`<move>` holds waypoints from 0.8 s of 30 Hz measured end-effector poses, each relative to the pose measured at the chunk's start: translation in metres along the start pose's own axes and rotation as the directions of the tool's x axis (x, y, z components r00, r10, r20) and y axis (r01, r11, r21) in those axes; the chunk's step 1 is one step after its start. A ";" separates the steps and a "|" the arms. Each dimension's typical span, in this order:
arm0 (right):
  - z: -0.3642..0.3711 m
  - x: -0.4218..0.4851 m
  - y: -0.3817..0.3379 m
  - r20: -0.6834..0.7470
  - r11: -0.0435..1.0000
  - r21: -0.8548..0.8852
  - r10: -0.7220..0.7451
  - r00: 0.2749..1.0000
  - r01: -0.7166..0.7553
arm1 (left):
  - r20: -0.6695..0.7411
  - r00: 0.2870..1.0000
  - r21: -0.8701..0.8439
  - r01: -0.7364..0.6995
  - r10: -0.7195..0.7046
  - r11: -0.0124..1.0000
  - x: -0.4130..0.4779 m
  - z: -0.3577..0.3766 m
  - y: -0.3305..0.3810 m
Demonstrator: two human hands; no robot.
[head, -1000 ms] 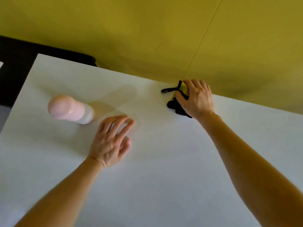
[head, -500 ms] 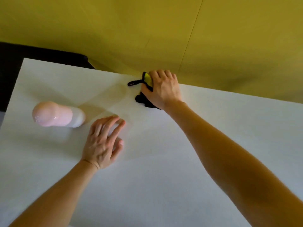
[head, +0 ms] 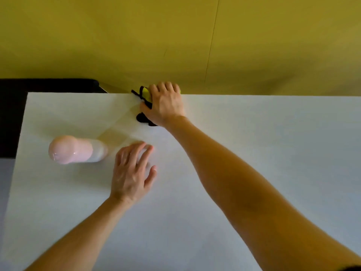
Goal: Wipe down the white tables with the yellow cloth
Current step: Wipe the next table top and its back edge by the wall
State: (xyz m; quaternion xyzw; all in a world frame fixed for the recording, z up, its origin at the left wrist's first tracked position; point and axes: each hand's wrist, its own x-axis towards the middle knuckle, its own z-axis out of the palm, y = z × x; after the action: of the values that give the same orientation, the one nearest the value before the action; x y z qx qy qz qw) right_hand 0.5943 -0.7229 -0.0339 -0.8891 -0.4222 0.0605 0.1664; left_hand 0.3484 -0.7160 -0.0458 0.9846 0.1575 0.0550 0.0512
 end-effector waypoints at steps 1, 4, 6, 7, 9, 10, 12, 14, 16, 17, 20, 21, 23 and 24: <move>-0.005 -0.011 0.023 -0.056 0.999 0.029 -0.023 0.998 0.025 | -0.013 0.999 -0.027 0.033 -0.033 0.999 0.007 -0.001 0.002; -0.040 -0.052 0.125 -0.123 0.999 -0.001 0.044 0.991 -0.044 | -0.048 0.998 -0.053 0.044 -0.047 0.998 0.042 0.000 0.020; -0.071 -0.083 0.200 -0.121 0.991 -0.049 0.118 0.986 -0.125 | -0.054 0.999 -0.064 0.004 -0.008 0.998 0.069 0.008 0.037; -0.087 -0.099 0.231 -0.118 0.983 -0.073 0.158 0.980 -0.168 | -0.054 0.999 -0.066 -0.011 0.007 0.998 0.079 0.011 0.045; -0.100 -0.116 0.260 -0.162 0.955 -0.107 0.257 0.953 -0.275 | -0.072 0.997 -0.048 -0.020 0.017 0.999 0.091 0.018 0.055; -0.095 -0.114 0.255 -0.184 0.936 -0.119 0.307 0.934 -0.332 | -0.080 0.997 -0.038 -0.011 0.008 0.999 0.091 0.019 0.057; -0.076 -0.088 0.213 -0.154 0.932 -0.139 0.312 0.937 -0.333 | -0.085 0.996 -0.028 -0.010 0.008 1.000 0.090 0.020 0.056; -0.048 -0.052 0.148 -0.085 0.977 -0.115 0.173 0.981 -0.182 | -0.079 0.997 -0.018 -0.016 0.015 1.000 0.089 0.018 0.056; -0.027 -0.022 0.085 -0.016 0.995 -0.058 0.078 0.997 -0.079 | -0.080 0.996 -0.020 0.026 -0.027 0.999 0.089 0.018 0.059; -0.023 -0.015 0.068 0.008 0.999 -0.026 0.044 0.999 -0.044 | -0.084 0.995 -0.027 0.045 -0.047 0.999 0.090 0.018 0.061; -0.028 -0.027 0.097 -0.036 0.998 0.032 -0.051 0.998 0.052 | -0.091 0.993 -0.040 0.073 -0.076 0.997 0.090 0.019 0.062; -0.038 -0.041 0.127 -0.067 0.998 0.035 -0.046 0.997 0.048 | -0.079 0.994 -0.043 0.066 -0.069 0.997 0.090 0.019 0.062; -0.066 -0.074 0.200 -0.106 0.999 0.010 0.039 0.994 -0.038 | -0.063 0.996 -0.050 0.065 -0.068 0.997 0.089 0.017 0.061; -0.081 -0.092 0.236 -0.112 0.994 -0.021 0.107 0.988 -0.110 | -0.056 0.996 -0.051 0.066 -0.069 0.997 0.089 0.017 0.061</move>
State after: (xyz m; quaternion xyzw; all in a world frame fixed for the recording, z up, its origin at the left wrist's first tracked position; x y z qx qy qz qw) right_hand 0.7286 -0.9527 -0.0432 -0.9148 -0.3643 0.0145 0.1738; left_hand 0.4530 -0.7473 -0.0471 0.9752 0.1908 0.0856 0.0725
